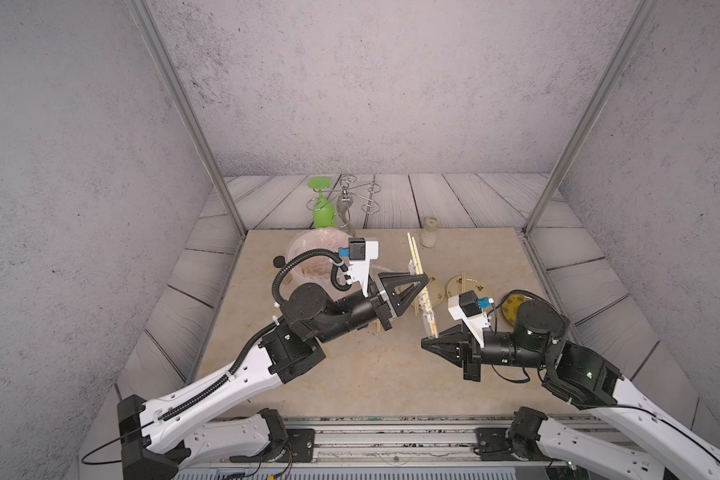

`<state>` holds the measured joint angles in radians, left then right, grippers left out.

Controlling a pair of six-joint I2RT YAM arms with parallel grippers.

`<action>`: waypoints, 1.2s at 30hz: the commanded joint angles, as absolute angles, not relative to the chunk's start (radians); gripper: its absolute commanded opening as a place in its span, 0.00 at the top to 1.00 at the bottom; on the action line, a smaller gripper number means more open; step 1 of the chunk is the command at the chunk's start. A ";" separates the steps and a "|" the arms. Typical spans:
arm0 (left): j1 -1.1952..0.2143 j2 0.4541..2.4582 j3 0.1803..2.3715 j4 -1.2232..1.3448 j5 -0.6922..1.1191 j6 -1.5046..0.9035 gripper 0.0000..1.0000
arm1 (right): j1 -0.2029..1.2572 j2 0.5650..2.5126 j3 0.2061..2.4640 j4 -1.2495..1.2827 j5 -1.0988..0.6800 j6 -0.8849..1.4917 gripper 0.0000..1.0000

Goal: Remove the packaging of disposable chopsticks
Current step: Remove the packet bag from the disposable chopsticks.

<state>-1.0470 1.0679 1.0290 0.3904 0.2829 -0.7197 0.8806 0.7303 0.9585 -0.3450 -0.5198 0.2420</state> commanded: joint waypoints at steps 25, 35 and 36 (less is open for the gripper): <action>-1.103 0.964 1.064 0.037 0.188 -0.582 1.00 | 0.859 0.807 1.098 -0.213 -0.566 0.205 0.35; -1.104 0.944 1.028 0.182 0.179 -0.575 1.00 | 0.858 0.826 1.013 -0.147 -0.519 0.322 0.36; -1.103 0.948 1.029 0.191 0.182 -0.576 1.00 | 0.859 0.833 1.007 -0.129 -0.535 0.333 0.37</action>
<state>-1.1065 0.9535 1.0405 0.1032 0.1711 -0.5873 0.8581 0.8215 1.0191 -0.1925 -0.5228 0.2764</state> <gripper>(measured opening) 0.074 0.635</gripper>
